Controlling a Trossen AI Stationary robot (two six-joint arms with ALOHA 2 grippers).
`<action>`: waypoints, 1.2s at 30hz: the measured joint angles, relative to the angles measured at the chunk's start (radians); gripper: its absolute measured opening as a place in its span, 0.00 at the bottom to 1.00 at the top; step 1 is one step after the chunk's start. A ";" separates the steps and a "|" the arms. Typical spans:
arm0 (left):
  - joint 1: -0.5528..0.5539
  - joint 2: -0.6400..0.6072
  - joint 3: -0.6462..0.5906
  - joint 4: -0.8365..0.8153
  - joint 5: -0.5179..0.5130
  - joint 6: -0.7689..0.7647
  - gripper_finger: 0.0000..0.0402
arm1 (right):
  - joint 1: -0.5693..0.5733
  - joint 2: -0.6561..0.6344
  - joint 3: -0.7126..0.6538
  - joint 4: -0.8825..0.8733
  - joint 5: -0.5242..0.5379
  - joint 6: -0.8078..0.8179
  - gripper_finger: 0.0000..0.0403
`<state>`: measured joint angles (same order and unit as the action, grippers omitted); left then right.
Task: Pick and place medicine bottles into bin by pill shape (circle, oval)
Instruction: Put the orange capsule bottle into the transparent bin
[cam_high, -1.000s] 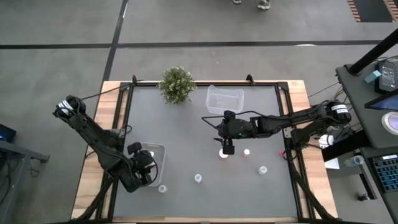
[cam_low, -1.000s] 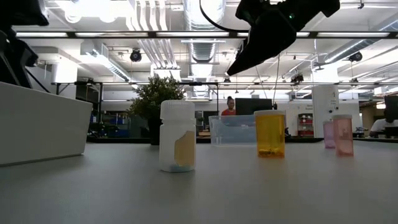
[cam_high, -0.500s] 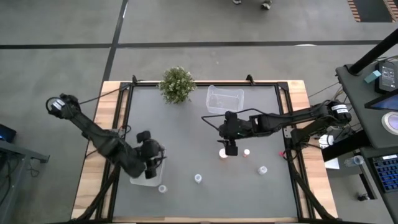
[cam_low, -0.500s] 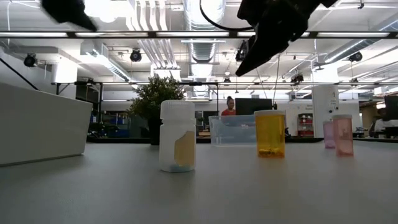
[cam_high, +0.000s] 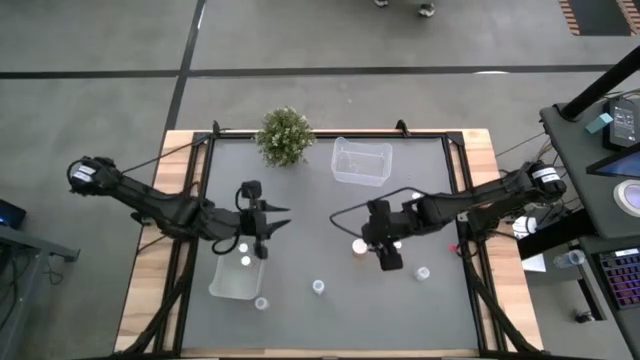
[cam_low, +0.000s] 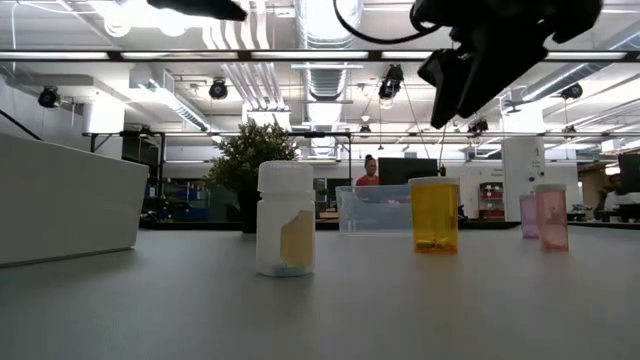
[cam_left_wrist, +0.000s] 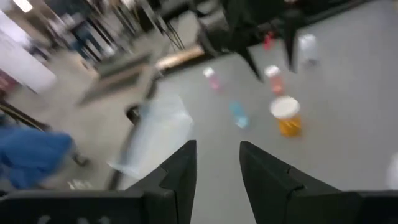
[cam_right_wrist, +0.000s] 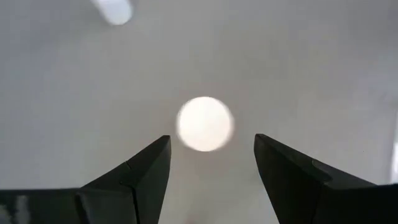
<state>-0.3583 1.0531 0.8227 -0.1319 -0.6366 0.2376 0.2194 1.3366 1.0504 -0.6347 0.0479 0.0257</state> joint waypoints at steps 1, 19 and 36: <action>0.011 0.005 -0.020 0.074 0.000 0.045 0.26 | 0.012 0.000 -0.006 0.020 0.003 0.000 0.56; 0.057 0.049 -0.118 0.493 0.003 0.300 0.26 | 0.029 0.069 -0.033 0.094 0.069 0.095 0.79; 0.058 0.048 -0.118 0.491 0.004 0.300 0.26 | -0.006 0.201 -0.010 0.102 0.051 0.072 0.68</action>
<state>-0.3003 1.1015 0.7044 0.3588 -0.6331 0.5377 0.2132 1.5378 1.0405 -0.5326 0.0986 0.0975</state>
